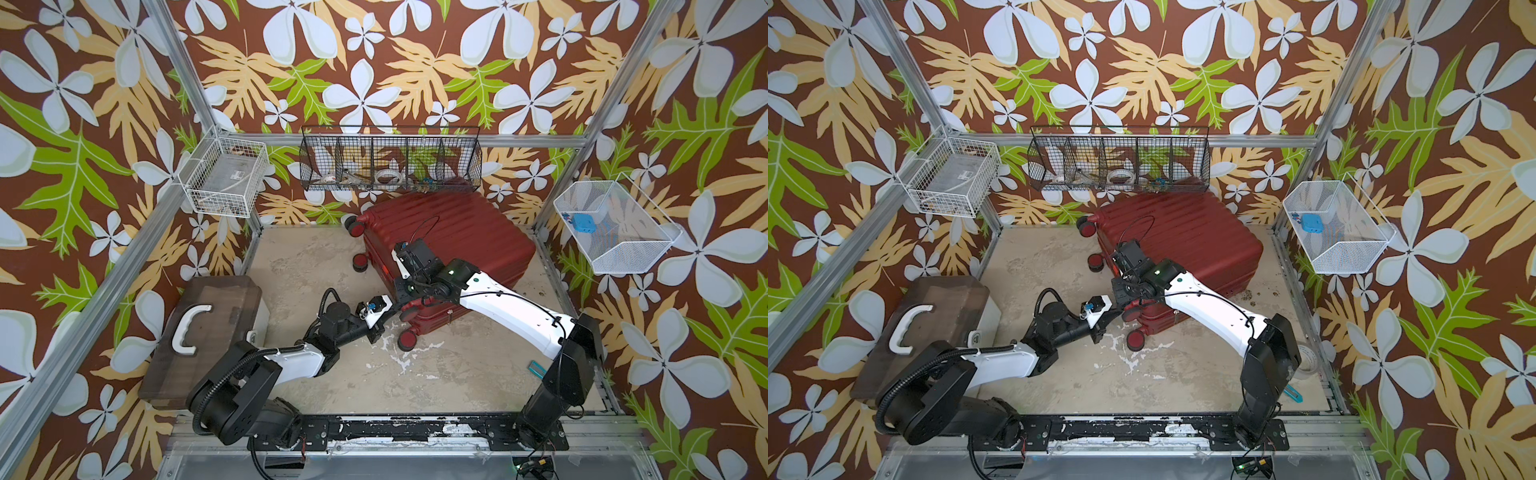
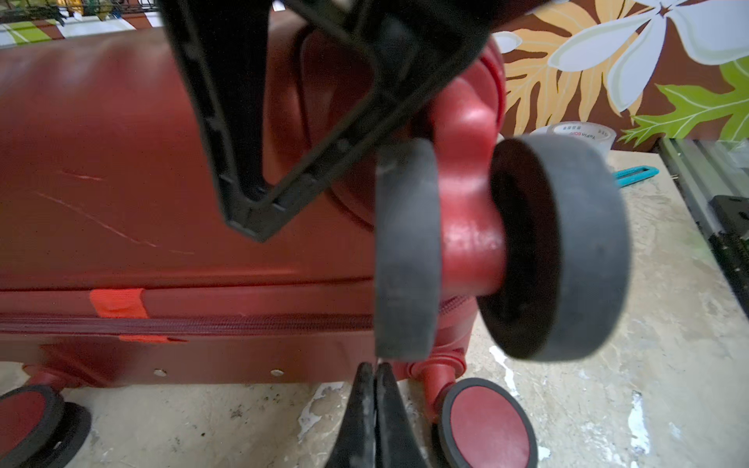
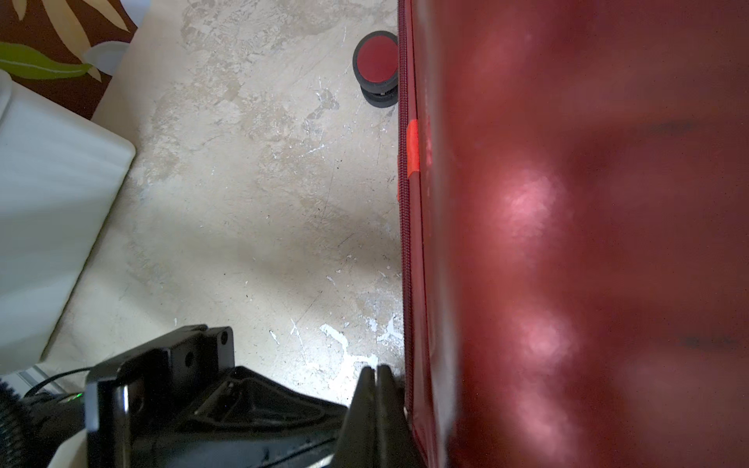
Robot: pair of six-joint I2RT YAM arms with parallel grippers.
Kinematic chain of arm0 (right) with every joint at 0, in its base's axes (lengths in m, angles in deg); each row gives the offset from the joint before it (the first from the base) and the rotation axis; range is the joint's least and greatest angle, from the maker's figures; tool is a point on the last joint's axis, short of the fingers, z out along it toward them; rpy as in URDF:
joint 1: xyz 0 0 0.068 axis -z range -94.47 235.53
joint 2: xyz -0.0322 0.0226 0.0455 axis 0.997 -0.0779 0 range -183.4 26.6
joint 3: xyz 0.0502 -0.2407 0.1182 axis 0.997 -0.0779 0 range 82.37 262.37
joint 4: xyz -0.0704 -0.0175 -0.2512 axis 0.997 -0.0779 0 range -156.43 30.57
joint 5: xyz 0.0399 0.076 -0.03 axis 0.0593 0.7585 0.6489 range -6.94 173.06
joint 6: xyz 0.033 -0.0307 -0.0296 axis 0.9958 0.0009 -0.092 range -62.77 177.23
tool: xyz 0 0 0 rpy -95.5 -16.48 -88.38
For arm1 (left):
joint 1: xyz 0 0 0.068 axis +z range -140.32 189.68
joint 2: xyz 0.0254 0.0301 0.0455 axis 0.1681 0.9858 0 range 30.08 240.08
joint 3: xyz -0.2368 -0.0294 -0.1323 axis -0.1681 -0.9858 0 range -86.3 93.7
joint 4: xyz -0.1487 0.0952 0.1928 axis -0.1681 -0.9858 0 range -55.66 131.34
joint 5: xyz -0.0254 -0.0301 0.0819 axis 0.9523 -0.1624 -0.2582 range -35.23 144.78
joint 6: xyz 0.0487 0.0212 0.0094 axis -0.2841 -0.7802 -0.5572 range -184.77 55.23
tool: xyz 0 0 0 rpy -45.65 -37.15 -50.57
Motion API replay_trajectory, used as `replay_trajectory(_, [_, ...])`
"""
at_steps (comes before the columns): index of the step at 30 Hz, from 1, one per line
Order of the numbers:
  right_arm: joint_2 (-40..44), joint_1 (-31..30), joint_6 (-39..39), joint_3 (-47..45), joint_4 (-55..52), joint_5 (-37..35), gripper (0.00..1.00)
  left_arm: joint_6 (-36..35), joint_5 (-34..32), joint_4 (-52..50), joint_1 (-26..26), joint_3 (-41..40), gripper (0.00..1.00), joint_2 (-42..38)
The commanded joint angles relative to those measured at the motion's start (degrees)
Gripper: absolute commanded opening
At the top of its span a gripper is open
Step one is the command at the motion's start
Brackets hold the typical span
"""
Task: Open the suitcase zippers
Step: Adjust the suitcase at the center of the board.
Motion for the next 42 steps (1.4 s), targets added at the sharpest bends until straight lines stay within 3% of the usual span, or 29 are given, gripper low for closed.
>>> replay_trajectory(1, [-0.91,1.95,-1.48,-3.34,-20.91,-5.89,0.00,-2.76,-13.73,5.63,4.22,2.36,0.00,1.43])
replay_trajectory(8, [1.78,3.04,-1.79,-6.53,-20.89,-5.80,0.00,-2.13,-10.90,6.97,11.83,8.01,0.00,7.10])
replay_trajectory(32, [7.82,7.37,-3.17,-10.86,-20.41,-5.10,0.00,-14.67,-7.72,4.57,23.73,33.52,0.00,32.10])
replay_trajectory(42, [12.48,8.75,-3.90,-15.54,-20.90,-3.98,0.00,-9.00,-2.55,2.94,26.06,44.94,0.00,40.01])
